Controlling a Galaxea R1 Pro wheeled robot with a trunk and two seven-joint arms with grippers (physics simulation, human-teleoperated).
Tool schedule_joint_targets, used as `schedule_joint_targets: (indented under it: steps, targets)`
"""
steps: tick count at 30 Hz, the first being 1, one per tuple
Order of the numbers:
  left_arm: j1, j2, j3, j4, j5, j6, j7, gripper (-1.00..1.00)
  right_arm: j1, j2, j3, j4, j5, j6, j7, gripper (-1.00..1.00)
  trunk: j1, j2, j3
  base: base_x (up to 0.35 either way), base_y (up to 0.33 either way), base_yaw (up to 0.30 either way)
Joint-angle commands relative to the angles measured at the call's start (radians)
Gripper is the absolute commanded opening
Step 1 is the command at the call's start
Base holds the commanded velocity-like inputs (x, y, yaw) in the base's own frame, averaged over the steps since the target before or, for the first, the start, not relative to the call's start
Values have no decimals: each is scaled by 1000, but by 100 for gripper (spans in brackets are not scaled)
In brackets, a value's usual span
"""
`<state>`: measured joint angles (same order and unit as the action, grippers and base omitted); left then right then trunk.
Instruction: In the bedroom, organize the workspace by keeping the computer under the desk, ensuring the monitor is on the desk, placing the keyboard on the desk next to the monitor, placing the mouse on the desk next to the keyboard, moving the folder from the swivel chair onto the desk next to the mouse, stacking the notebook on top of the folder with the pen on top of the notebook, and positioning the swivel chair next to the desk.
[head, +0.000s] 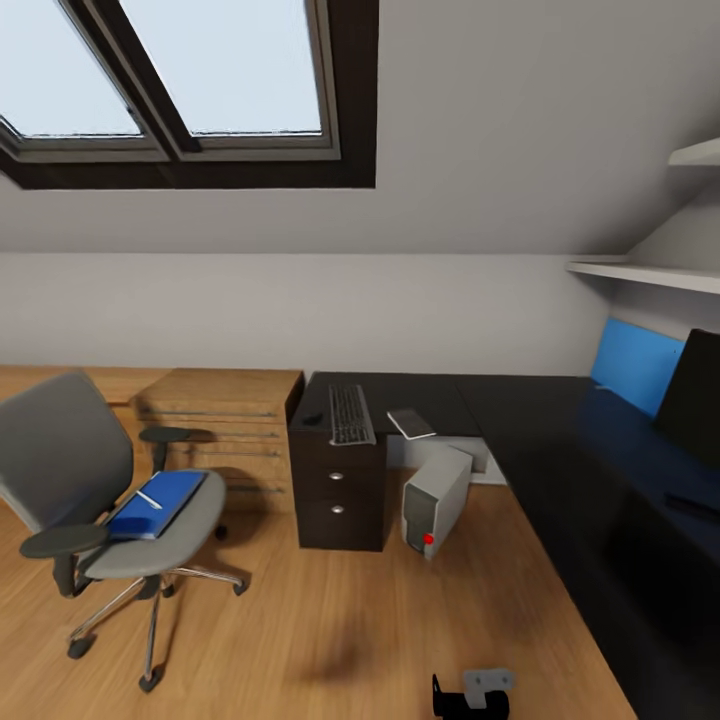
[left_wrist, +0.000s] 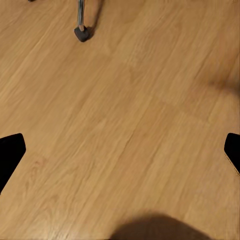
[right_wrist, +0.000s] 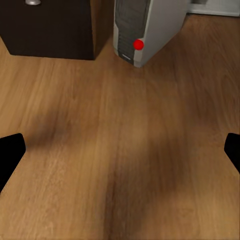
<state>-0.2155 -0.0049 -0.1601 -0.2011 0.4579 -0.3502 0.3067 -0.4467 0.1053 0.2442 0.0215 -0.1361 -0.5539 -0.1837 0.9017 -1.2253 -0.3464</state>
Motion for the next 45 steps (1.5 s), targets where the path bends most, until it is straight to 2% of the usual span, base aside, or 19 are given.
schedule_joint_targets:
  steps: [1, 29, 31, 34, 37, 39, 40, 41, 44, 45]
  targets:
    - [-1, 0, -9, 0, 5, -3, 6, 100, -1, 1, 9, 2, -10, -4, -2, 100, 1, -1, -1, 321, 105, -4]
    - [-1, -5, -9, 0, 4, -4, 6, 100, -1, 1, 9, 2, -10, -6, -2, 100, 1, -1, -1, 310, 141, 0]
    - [-1, -29, -10, -3, 2, -13, 7, 100, -1, -3, 7, 0, -11, -6, -2, 100, 1, -1, -1, 46, 78, 0]
    - [-1, -48, -11, -5, 1, -17, 8, 100, -1, -4, 7, -3, -11, -7, -2, 100, 8, -15, -7, 11, 19, 0]
    - [-1, -53, -11, -43, 1, -15, 11, 100, -1, -3, 10, -5, -7, -18, -2, 100, 20, -36, -17, 3, 5, 0]
    - [-1, -55, -9, -101, 1, -10, 15, 100, -1, -2, 12, -8, -4, -24, -2, 100, 27, -50, -23, 1, 2, 0]
    - [-1, -56, -8, -171, 1, -4, 19, 100, -1, -1, 11, -25, -4, -27, -2, 100, 31, -57, -26, 1, 1, 0]
    - [-1, -56, -7, -195, 1, 1, 23, 100, -1, -1, 11, -38, -4, -27, -3, 100, 35, -64, -29, 0, 0, 0]
    - [-1, -57, -7, -372, 1, 131, 106, 100, -2, 0, 4, -210, -18, 1, -8, 100, 47, -85, -39, 0, 0, 0]
    - [-1, -57, -6, -403, 2, 162, 125, 100, -2, 1, 1, -240, -26, 15, -8, 100, 50, -92, -42, 0, 0, 0]
